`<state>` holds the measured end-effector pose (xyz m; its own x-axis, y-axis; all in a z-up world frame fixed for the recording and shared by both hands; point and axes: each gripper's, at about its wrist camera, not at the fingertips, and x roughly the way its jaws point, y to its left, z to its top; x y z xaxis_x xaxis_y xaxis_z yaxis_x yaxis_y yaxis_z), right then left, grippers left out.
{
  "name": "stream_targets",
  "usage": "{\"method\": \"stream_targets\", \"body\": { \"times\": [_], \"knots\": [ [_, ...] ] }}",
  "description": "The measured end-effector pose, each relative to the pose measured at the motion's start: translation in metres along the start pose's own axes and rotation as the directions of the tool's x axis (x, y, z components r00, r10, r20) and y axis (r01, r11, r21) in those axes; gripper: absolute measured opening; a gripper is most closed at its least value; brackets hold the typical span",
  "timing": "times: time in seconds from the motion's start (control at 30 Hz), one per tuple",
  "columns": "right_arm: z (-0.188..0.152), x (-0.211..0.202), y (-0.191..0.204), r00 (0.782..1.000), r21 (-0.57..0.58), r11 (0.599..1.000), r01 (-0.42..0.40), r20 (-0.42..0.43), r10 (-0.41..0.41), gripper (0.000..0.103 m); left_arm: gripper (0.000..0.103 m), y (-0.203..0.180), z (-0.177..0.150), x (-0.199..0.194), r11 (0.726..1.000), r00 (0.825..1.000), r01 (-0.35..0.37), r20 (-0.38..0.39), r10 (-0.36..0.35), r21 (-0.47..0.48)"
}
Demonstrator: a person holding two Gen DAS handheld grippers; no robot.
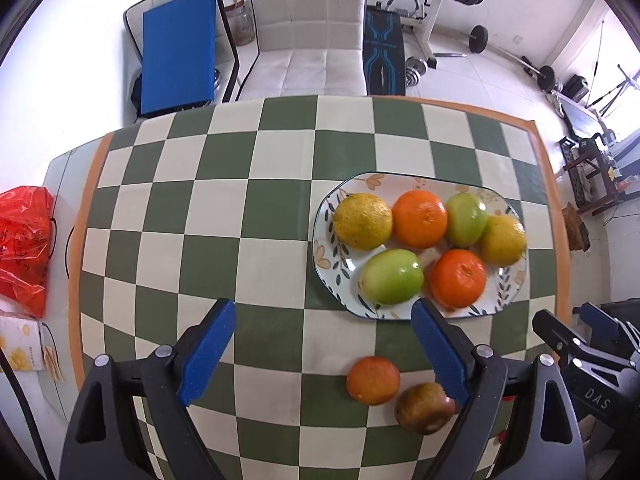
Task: Organize fruits
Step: 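Lift both open tools away from the plate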
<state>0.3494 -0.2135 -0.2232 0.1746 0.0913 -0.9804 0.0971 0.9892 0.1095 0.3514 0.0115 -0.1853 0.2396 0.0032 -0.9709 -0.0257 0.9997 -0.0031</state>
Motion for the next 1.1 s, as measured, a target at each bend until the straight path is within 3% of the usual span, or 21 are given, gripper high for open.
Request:
{"method": "stream_targets", "body": {
  "times": [0.57, 1.1],
  "knots": [
    [-0.053, -0.113, 0.012, 0.980, -0.067, 0.997, 0.026, 0.197, -0.012, 0.096, 0.090, -0.008, -0.053, -0.103, 0.999, 0.980, 0.016, 0.197, -0.022, 0.036],
    [-0.092, -0.172, 0.021, 0.959, -0.059, 0.998, 0.010, 0.284, 0.008, 0.096, 0.090, -0.008, -0.074, -0.130, 0.999, 0.965, 0.024, 0.261, -0.033, 0.037]
  ]
}}
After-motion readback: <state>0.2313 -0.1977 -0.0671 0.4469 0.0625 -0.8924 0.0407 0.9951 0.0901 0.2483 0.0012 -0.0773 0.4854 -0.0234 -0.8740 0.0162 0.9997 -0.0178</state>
